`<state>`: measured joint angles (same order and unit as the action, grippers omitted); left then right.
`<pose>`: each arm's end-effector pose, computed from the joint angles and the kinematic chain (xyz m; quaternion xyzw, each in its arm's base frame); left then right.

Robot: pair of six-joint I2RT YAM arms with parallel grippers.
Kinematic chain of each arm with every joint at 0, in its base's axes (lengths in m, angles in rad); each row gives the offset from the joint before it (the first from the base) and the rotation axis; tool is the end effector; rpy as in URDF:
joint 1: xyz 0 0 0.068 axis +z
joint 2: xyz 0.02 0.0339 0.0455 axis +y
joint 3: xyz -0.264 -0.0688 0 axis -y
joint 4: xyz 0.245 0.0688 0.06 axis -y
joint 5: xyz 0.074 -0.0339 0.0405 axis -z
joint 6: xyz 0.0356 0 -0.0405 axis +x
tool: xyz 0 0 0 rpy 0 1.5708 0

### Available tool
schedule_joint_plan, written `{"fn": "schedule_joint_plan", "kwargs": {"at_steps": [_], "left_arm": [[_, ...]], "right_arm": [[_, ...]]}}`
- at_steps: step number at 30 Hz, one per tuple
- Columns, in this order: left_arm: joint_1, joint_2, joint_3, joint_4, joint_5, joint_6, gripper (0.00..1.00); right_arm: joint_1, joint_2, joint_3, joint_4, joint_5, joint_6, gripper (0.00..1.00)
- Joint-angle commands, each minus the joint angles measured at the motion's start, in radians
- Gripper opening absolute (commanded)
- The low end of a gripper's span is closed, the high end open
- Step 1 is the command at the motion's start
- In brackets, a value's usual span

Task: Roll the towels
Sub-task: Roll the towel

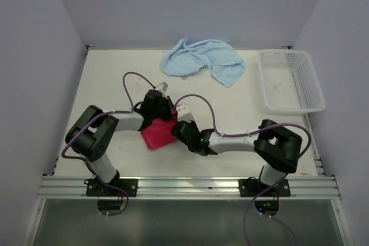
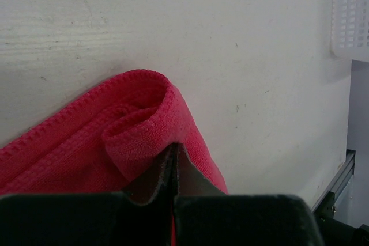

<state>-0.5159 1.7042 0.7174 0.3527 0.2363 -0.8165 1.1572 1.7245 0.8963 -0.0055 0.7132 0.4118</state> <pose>0.2810 -0.1689 0.1395 -0.0801 0.8841 -0.3597 0.2874 0.1572 0.3003 0.1597 -0.2012 0.8599 0.0080 0.4690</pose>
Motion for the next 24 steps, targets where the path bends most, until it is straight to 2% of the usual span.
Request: {"fn": "schedule_joint_plan", "kwargs": {"at_steps": [1, 2, 7, 9, 15, 24], "left_arm": [[0.010, 0.034, 0.011, -0.095, -0.143, 0.074, 0.00], [0.010, 0.031, 0.010, -0.096, -0.144, 0.076, 0.00], [0.011, 0.020, -0.001, -0.100, -0.153, 0.080, 0.00], [0.013, 0.018, -0.003, -0.107, -0.155, 0.083, 0.00], [0.014, 0.012, -0.013, -0.107, -0.157, 0.086, 0.00], [0.016, 0.006, -0.018, -0.106, -0.153, 0.091, 0.00]], "right_arm": [[-0.014, -0.114, -0.037, -0.027, -0.104, 0.035, 0.35], [-0.027, -0.140, -0.043, -0.031, -0.132, 0.041, 0.41], [-0.079, -0.305, -0.098, -0.013, -0.306, 0.076, 0.56], [-0.138, -0.335, -0.117, 0.002, -0.449, 0.122, 0.61], [-0.300, -0.361, -0.194, 0.168, -0.688, 0.292, 0.64], [-0.422, -0.254, -0.261, 0.331, -0.817, 0.426, 0.65]]}}
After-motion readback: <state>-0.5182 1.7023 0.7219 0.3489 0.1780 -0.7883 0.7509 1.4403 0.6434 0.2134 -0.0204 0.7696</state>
